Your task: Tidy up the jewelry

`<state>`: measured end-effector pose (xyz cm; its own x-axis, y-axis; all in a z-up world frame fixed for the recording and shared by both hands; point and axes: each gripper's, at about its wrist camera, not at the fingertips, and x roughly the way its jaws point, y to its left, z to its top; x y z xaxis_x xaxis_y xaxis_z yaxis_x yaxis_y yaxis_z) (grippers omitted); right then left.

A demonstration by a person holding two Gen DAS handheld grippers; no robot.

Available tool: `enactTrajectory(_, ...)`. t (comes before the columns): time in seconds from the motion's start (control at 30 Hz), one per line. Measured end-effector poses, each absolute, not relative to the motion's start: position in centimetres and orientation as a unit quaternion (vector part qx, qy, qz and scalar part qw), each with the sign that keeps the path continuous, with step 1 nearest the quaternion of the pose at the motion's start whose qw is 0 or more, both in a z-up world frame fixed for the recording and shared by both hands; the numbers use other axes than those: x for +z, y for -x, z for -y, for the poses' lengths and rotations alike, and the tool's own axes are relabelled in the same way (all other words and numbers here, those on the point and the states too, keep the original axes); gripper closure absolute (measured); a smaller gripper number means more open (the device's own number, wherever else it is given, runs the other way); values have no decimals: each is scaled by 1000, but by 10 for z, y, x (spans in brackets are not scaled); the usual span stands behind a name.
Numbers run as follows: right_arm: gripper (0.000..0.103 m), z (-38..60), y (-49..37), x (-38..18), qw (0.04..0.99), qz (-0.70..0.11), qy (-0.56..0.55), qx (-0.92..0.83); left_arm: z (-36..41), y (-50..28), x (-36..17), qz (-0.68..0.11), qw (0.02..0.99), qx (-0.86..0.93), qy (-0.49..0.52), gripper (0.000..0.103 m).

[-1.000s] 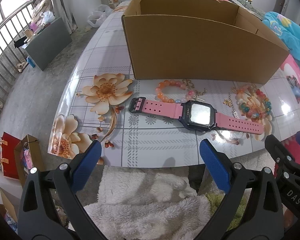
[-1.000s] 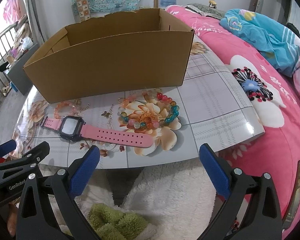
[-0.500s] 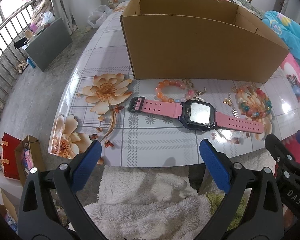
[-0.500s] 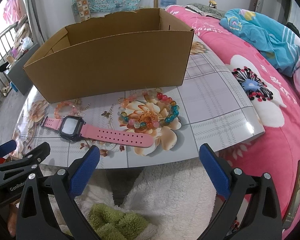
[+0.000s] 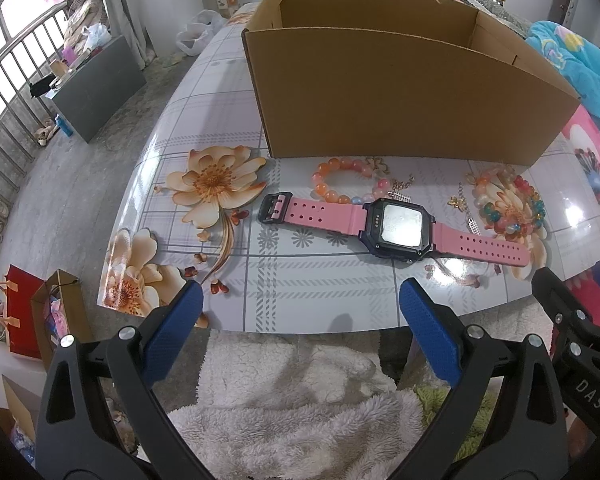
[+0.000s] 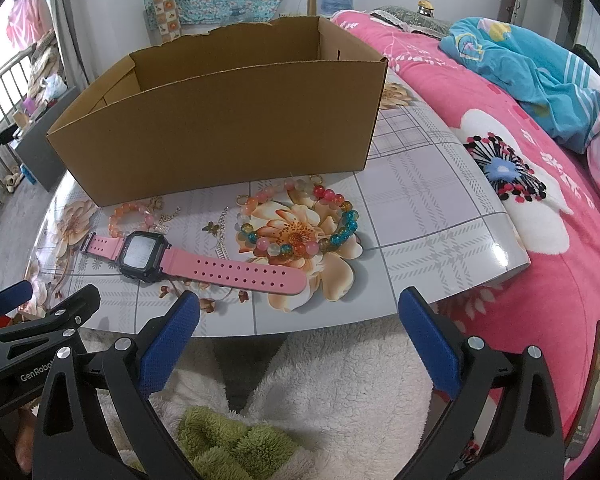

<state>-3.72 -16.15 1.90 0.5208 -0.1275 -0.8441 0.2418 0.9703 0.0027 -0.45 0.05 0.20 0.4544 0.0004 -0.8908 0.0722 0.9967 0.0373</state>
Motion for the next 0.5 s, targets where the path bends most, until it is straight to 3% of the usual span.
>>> enactTrajectory(0.5,6,166,40,20,874,-470,-63,-108,-9,10,6,-505,862,-20,-47,8)
